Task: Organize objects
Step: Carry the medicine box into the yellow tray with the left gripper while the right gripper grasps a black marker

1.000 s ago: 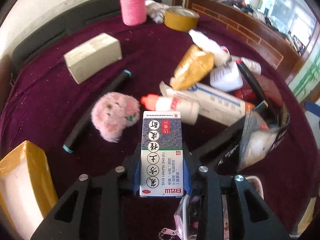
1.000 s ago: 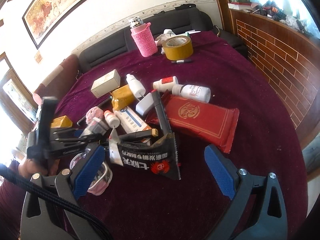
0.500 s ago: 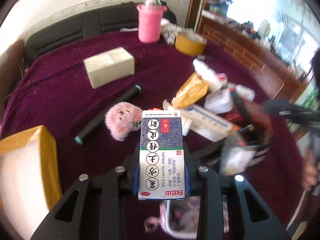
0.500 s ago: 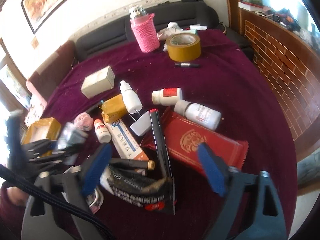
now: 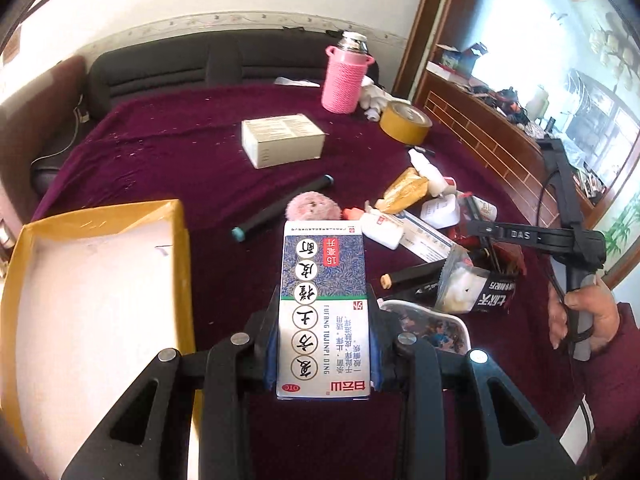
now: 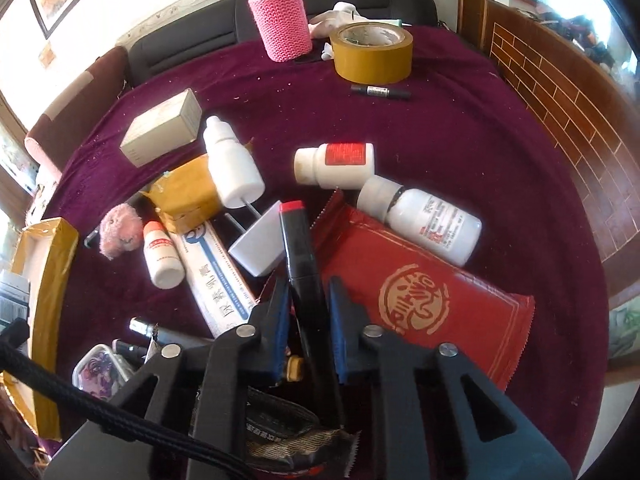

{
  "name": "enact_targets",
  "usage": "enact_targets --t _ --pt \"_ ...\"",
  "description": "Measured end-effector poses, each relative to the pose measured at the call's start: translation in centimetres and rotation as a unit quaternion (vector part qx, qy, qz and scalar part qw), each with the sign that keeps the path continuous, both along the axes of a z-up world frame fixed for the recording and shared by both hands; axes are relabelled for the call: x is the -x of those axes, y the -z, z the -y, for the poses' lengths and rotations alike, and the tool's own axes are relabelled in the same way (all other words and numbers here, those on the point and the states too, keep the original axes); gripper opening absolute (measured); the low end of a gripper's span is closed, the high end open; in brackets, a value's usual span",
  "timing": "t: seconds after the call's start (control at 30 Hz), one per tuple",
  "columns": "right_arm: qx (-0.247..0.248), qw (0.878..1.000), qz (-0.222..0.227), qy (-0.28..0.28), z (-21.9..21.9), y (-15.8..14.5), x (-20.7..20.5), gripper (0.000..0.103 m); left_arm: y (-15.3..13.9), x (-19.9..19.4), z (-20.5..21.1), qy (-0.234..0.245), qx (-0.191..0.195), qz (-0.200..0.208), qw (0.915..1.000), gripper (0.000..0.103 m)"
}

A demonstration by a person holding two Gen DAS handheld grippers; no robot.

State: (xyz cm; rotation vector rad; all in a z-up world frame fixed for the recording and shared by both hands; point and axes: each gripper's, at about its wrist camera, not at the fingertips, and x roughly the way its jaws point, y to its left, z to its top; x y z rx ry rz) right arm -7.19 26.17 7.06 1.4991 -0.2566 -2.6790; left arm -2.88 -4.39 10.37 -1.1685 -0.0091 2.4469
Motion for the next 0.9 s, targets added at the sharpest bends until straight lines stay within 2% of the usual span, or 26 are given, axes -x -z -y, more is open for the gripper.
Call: enact_targets --t 0.23,0.47,0.57,0.7,0.8,0.9 --pt "-0.001 0.999 -0.046 0.02 -0.4 -2.9 -2.4 0.012 -0.8 -1.6 2.5 -0.026 -0.018 -0.008 0.9995 0.029" --pt "0.001 0.992 -0.127 0.02 0.3 -8.8 -5.5 0.012 -2.4 -4.1 5.6 -0.051 -0.027 -0.035 0.9977 0.029" --pt "0.004 0.989 -0.15 -0.004 1.9 -11.4 -6.9 0.012 -3.1 -4.5 7.2 -0.063 -0.025 -0.044 0.9968 0.029" --pt "0.026 0.985 -0.161 -0.065 5.6 -14.1 -8.5 0.013 -3.7 -4.7 9.7 -0.084 -0.016 -0.049 0.9951 0.029" --pt "0.064 0.98 -0.147 -0.12 8.5 -14.7 -9.3 0.013 -3.3 -4.6 11.5 -0.102 -0.008 -0.046 0.9936 0.029" --pt "0.11 0.972 -0.115 -0.17 11.6 -14.2 -9.5 0.013 -2.5 -4.2 13.0 -0.117 -0.006 -0.037 0.9924 0.029"
